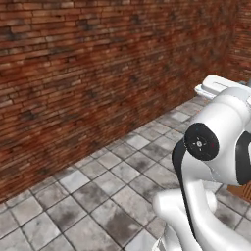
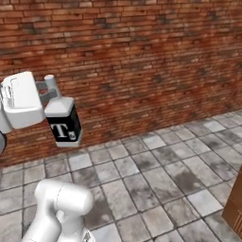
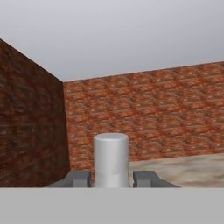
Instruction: Open the cabinet directly in front. Then move the liquor and the cup to the dining counter with the jar on it.
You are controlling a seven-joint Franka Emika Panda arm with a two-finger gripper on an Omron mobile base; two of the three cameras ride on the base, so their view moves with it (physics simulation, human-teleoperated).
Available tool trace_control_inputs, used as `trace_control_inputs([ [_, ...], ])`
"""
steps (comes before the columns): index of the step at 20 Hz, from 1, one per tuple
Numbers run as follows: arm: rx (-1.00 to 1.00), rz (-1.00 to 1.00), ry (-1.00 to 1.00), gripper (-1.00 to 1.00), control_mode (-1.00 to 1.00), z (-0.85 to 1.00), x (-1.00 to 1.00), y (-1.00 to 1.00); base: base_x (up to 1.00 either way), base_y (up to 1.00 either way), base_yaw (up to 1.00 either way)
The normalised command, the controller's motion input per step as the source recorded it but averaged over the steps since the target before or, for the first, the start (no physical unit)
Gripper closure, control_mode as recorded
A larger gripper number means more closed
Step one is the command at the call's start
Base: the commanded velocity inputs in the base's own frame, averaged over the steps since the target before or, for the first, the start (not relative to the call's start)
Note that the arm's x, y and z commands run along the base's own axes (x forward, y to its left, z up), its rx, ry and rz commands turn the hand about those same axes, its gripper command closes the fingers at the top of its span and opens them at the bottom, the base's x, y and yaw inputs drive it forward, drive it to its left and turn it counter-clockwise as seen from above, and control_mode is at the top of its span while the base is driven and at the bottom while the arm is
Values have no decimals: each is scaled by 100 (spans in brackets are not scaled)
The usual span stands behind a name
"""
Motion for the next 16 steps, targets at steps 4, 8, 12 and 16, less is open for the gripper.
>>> trace_control_inputs([
  [4,0,0,0,100,100,0,0,0,-9,0,-51],
  [8,0,0,0,100,100,0,0,0,-3,-1,-49],
  [12,0,0,0,100,100,0,0,0,14,-6,-46],
  [16,0,0,0,100,100,0,0,0,48,-1,-42],
])
